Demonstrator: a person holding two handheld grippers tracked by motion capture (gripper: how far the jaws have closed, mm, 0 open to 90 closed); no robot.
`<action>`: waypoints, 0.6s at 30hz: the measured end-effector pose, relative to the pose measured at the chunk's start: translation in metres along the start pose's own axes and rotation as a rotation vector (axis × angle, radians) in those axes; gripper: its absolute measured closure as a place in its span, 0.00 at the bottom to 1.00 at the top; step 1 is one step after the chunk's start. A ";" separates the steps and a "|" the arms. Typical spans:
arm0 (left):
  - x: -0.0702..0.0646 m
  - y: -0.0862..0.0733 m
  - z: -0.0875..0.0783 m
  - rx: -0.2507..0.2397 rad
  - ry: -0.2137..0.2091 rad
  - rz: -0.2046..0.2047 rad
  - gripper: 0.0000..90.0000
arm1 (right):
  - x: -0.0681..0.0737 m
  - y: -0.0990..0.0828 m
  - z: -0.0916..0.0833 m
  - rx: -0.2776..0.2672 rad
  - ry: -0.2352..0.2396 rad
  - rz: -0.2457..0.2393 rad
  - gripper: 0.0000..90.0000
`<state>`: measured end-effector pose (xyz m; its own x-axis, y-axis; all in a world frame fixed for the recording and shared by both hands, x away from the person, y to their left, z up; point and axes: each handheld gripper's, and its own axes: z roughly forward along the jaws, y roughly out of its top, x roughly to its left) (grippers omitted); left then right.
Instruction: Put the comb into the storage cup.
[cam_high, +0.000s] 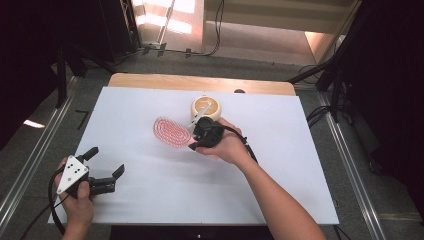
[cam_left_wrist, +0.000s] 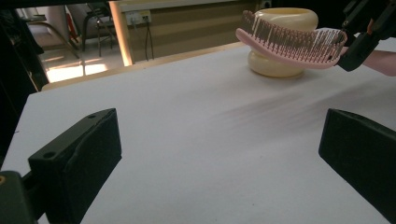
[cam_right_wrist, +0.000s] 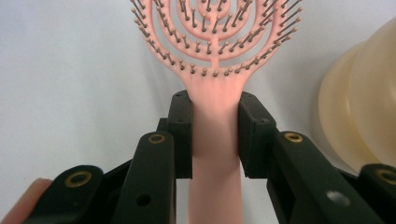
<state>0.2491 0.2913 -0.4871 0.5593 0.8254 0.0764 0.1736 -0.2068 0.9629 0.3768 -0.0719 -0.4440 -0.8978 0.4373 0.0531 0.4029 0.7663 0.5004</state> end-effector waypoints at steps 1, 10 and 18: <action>-0.003 0.003 0.002 -0.003 -0.010 -0.001 0.00 | 0.001 -0.001 -0.003 -0.009 -0.006 -0.001 0.76; -0.014 0.020 0.007 -0.017 -0.034 0.010 0.00 | 0.002 -0.010 -0.013 -0.053 -0.011 0.006 0.76; -0.024 0.037 0.022 -0.001 -0.090 0.024 0.00 | 0.002 -0.026 -0.025 -0.123 -0.012 0.024 0.76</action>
<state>0.2600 0.2516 -0.4594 0.6340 0.7696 0.0760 0.1586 -0.2255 0.9612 0.3598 -0.1023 -0.4349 -0.8858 0.4606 0.0562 0.3982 0.6924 0.6017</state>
